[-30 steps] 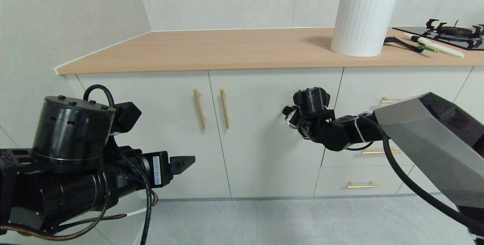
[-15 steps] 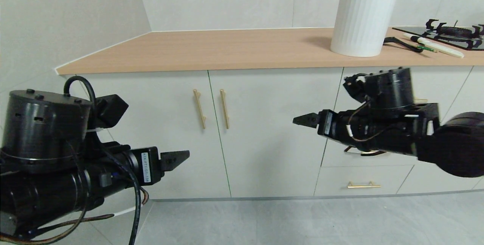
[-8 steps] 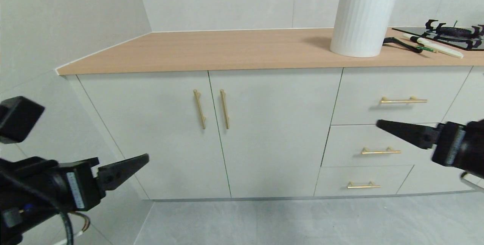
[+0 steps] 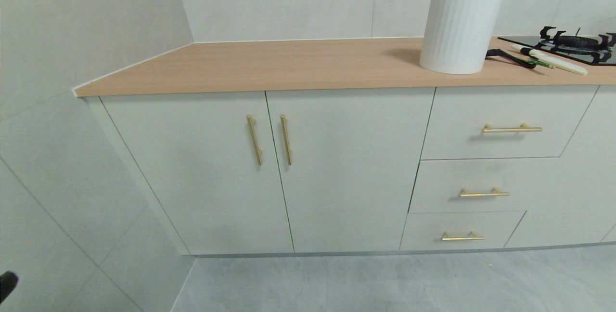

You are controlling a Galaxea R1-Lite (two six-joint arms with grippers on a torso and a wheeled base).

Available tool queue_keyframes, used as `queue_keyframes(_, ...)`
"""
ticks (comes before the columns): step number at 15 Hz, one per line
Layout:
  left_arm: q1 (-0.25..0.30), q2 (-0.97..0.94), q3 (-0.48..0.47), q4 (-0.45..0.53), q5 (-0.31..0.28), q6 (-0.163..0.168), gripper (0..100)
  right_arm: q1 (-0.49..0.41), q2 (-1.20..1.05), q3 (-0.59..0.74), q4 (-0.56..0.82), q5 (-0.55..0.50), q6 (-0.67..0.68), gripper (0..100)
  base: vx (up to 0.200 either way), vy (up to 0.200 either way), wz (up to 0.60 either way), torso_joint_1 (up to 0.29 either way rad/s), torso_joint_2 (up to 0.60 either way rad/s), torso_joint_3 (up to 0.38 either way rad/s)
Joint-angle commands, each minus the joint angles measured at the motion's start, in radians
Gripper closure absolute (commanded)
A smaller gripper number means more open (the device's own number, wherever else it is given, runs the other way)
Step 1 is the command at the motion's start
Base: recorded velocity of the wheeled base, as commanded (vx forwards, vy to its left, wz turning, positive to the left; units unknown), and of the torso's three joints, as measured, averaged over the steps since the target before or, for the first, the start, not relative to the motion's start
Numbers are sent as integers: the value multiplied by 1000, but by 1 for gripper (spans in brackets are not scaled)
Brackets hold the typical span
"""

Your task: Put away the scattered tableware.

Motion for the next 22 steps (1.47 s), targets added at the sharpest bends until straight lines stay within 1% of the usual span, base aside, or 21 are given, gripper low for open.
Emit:
queue_keyframes(1, 118, -251, 27, 75, -20, 24, 0, -131, -270, 26, 122, -6, -60, 0, 0, 0, 0, 0, 0, 0)
queue_keyframes(2, 136, -291, 28, 98, -37, 24, 0, -171, -293, 23, 126, 6, -60, 0, 0, 0, 0, 0, 0, 0)
queue_keyframes(3, 158, -333, 30, 128, -59, 24, 0, -182, -323, 31, 139, 17, -64, 0, 0, 0, 0, 0, 0, 0)
queue_keyframes(4, 182, -331, 37, 135, -31, 22, 0, -201, -359, 60, 177, 14, -84, 0, 0, 0, 0, 0, 0, 0)
queue_keyframes(5, 187, -331, 39, 135, -16, 22, 0, -201, -359, 75, 168, 9, -76, 0, 0, 0, 0, 0, 0, 0)
queue_keyframes(6, 205, -331, 42, 135, -14, 24, 0, -201, -359, 84, 163, 5, -60, 0, 0, 0, 0, 0, 0, 0)
queue_keyframes(7, 260, -346, 54, 135, -22, 38, 0, -201, -359, 98, 163, 2, -47, 0, 0, 0, 0, 0, 0, 0)
queue_keyframes(8, 294, -403, 79, 138, -45, 81, 0, -201, -359, 121, 162, 2, -44, 0, 0, 0, 0, 0, 0, 0)
queue_keyframes(9, 308, -429, 119, 134, -73, 136, 0, -201, -359, 150, 162, 3, -44, 0, 0, 0, 0, 0, 0, 0)
queue_keyframes(10, 308, -429, 151, 124, -62, 159, 0, -201, -359, 180, 159, 3, -44, 0, 0, 0, 0, 0, 0, 0)
queue_keyframes(11, 308, -429, 208, 86, -57, 163, 0, -201, -359, 272, 131, 6, -46, 0, 0, 0, 0, 0, 0, 0)
queue_keyframes(12, 309, -429, 261, 45, -73, 174, 0, -201, -359, 345, 57, 12, -46, 0, 0, 0, 0, 0, 0, 0)
queue_keyframes(13, 309, -429, 321, -7, -106, 190, 0, -201, -359, 425, -35, 35, -47, 0, 0, 0, 0, 0, 0, 0)
queue_keyframes(14, 309, -429, 382, -64, -143, 197, 0, -201, -359, 437, -44, 75, -44, 0, 0, 0, 0, 0, 0, 0)
queue_keyframes(15, 309, -429, 444, -133, -171, 206, 0, -201, -359, 436, -4, 115, -43, 0, 0, 0, 0, 0, 0, 0)
queue_keyframes(16, 309, -429, 494, -199, -189, 219, 0, -201, -359, 436, -9, 135, -41, 0, 0, 0, 0, 0, 0, 0)
queue_keyframes(18, 308, -429, 494, -175, -204, 217, 0, -201, -359, 437, 13, 187, -46, 0, 0, 0, 0, 0, 0, 0)
queue_keyframes(19, 308, -429, 494, -152, -226, 220, 0, -201, -359, 434, 40, 227, -47, 0, 0, 0, 0, 0, 0, 0)
queue_keyframes(20, 308, -429, 494, -142, -240, 217, 0, -201, -359, 434, 39, 235, -52, 0, 0, 0, 0, 0, 0, 0)
queue_keyframes(22, 308, -429, 494, -142, -241, 214, 0, -201, -359, 434, 39, 249, -58, 0, 0, 0, 0, 0, 0, 0)
